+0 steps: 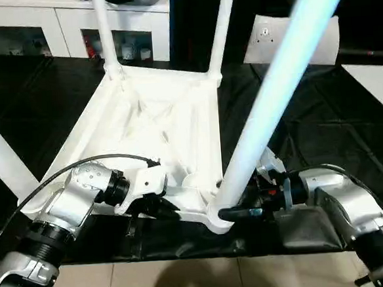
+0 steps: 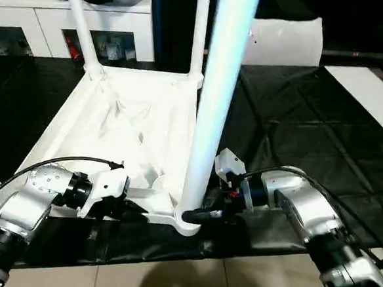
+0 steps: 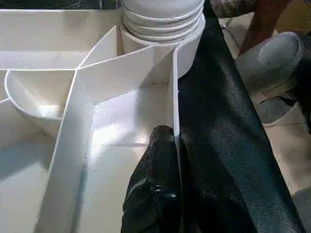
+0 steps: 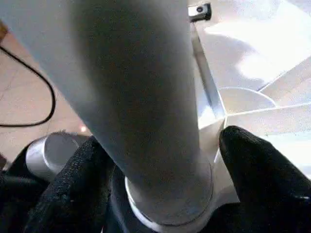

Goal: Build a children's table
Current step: Rotate leg to tighten

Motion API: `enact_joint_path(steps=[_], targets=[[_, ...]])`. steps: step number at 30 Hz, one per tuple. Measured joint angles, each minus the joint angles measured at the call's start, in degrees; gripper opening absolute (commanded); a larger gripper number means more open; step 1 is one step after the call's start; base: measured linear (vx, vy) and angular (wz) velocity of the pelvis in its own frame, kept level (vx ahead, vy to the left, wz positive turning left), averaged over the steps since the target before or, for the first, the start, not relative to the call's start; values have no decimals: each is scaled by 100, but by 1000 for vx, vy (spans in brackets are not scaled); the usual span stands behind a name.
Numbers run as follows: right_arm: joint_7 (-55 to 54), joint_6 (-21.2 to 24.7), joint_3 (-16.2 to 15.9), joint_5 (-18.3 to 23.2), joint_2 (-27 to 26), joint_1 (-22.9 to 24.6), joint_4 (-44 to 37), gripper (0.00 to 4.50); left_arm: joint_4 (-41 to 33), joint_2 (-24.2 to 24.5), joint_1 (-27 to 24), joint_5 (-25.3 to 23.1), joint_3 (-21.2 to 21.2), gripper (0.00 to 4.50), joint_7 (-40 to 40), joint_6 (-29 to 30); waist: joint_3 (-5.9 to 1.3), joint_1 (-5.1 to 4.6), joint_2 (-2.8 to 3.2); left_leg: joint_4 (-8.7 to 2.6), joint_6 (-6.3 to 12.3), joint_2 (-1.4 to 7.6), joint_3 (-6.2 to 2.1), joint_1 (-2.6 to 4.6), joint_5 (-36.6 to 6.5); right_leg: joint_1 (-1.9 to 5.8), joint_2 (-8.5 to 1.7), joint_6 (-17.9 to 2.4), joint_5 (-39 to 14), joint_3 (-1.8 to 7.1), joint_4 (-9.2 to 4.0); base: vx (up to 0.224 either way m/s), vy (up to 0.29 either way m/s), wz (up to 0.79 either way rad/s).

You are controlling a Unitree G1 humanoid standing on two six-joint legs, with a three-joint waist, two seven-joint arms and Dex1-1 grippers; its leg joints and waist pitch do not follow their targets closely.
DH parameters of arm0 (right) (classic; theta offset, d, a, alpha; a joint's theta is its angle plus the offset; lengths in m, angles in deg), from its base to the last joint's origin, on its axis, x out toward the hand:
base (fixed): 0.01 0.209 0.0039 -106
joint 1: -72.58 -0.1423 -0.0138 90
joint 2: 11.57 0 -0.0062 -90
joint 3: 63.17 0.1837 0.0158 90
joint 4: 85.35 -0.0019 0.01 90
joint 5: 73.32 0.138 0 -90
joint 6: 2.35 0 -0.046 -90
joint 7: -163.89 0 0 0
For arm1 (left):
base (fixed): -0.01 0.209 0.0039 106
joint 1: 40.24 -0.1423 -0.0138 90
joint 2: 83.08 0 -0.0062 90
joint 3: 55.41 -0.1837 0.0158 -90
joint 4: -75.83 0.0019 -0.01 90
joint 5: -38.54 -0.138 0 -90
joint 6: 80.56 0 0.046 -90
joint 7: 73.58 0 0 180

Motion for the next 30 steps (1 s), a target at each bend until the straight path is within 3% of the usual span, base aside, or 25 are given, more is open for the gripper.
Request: enact_joint_path(steps=[9,17,22,25,30], targets=[[414,-240,-115,-50,-119,-261,451,258,156,7,99,-17,-49,0,81,-107,-4,15,-13,1,0,2,-1,1,0,2,1,-6,0,-4,2,0,0,0],[462,-353,-111,-60,-120,-257,499,215,178,-17,105,33,-18,0,95,-9,-4,15,-13,1,-1,2,-2,3,0,2,1,-7,1,-4,4,0,0,0],[246,-209,32,-33,-160,-42,284,208,176,-145,104,30,47,0,19,277,-7,29,-5,1,-1,2,-2,11,0,10,0,-10,3,-4,6,0,0,0],[-423,-30,318,-47,-367,254,62,207,235,-357,95,-10,195,0,-421,660,-12,33,15,3,-1,-1,-2,27,0,24,-2,-5,1,-3,8,0,0,0],[-2550,-7,799,-518,-1170,301,149,201,281,-865,110,-176,515,0,-1620,1482,-30,-190,71,2,-5,-4,-5,67,2,18,-6,1,-2,-10,4,0,0,0]])
